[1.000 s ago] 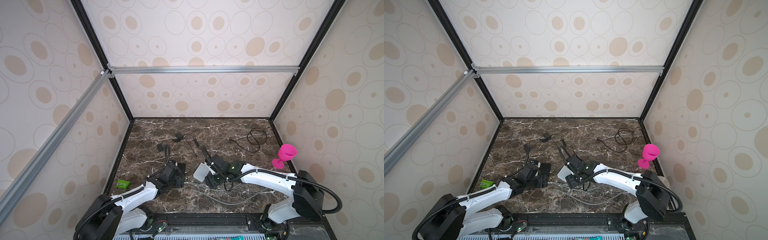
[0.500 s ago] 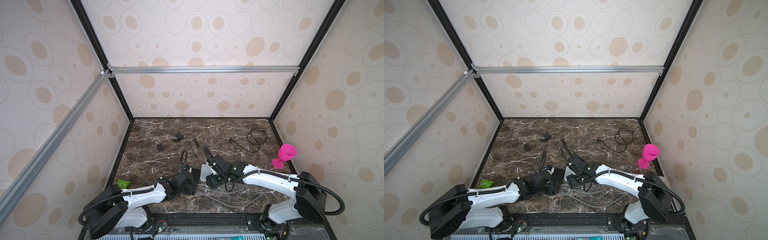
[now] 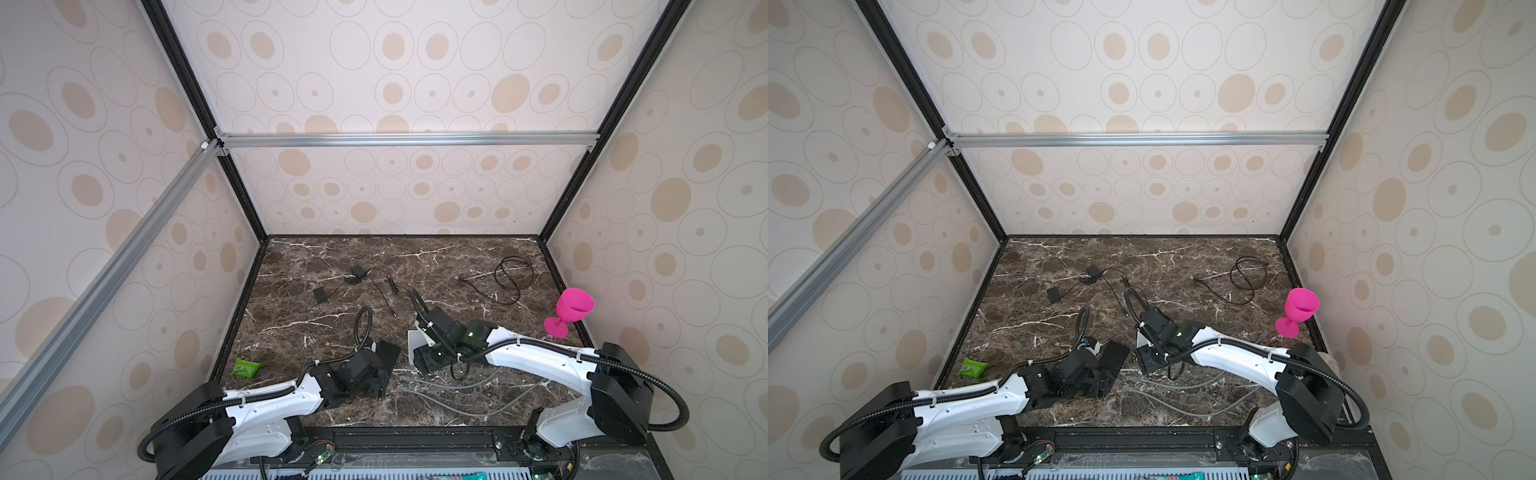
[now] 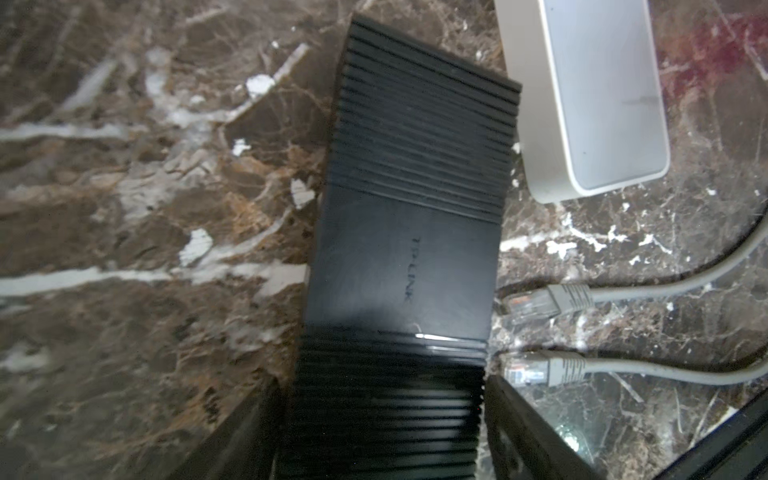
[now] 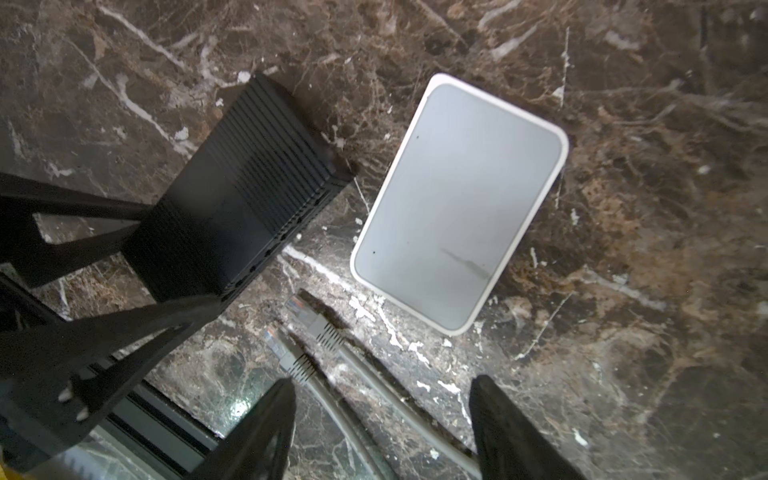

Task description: Insert the plug into the switch port

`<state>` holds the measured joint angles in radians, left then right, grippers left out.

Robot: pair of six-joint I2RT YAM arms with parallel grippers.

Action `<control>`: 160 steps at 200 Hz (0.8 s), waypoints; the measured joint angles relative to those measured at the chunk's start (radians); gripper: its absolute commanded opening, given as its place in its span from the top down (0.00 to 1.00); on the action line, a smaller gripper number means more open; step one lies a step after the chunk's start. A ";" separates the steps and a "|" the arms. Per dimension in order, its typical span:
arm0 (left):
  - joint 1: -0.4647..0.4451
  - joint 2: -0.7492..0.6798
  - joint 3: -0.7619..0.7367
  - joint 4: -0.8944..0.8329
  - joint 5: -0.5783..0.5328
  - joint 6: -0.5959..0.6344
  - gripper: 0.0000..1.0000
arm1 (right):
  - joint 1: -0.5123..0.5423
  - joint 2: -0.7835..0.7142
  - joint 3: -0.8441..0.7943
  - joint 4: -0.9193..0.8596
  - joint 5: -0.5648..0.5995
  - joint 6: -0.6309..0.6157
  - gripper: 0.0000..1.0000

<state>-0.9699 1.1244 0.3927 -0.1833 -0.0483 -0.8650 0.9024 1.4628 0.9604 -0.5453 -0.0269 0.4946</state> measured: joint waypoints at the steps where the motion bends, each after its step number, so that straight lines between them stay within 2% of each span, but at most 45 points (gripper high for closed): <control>1: 0.000 -0.001 0.000 -0.002 0.000 0.000 0.22 | -0.001 0.002 0.002 -0.001 0.000 -0.002 0.35; 22: 0.012 -0.028 -0.006 -0.037 -0.006 0.006 0.21 | -0.033 0.076 0.102 -0.016 -0.020 -0.037 0.41; 41: 0.022 -0.039 -0.007 -0.060 -0.008 0.016 0.18 | -0.069 0.190 0.260 -0.039 -0.054 -0.075 0.46; 65: 0.028 -0.040 -0.004 -0.062 -0.010 0.032 0.03 | -0.103 0.345 0.481 -0.090 -0.081 -0.122 0.56; 97: 0.036 -0.042 0.031 -0.134 -0.010 0.039 0.02 | -0.134 0.541 0.740 -0.183 -0.097 -0.168 0.59; 133: 0.056 -0.110 0.223 -0.295 -0.063 0.062 0.02 | -0.150 0.697 0.908 -0.277 -0.091 -0.197 0.56; 160: 0.061 -0.248 0.386 -0.345 -0.151 0.127 0.02 | -0.150 0.782 0.998 -0.327 -0.081 -0.211 0.57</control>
<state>-0.9085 0.8764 0.7784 -0.5285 -0.1989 -0.7383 0.7521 2.2444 1.9579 -0.8726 -0.1081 0.2836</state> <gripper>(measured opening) 0.976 0.431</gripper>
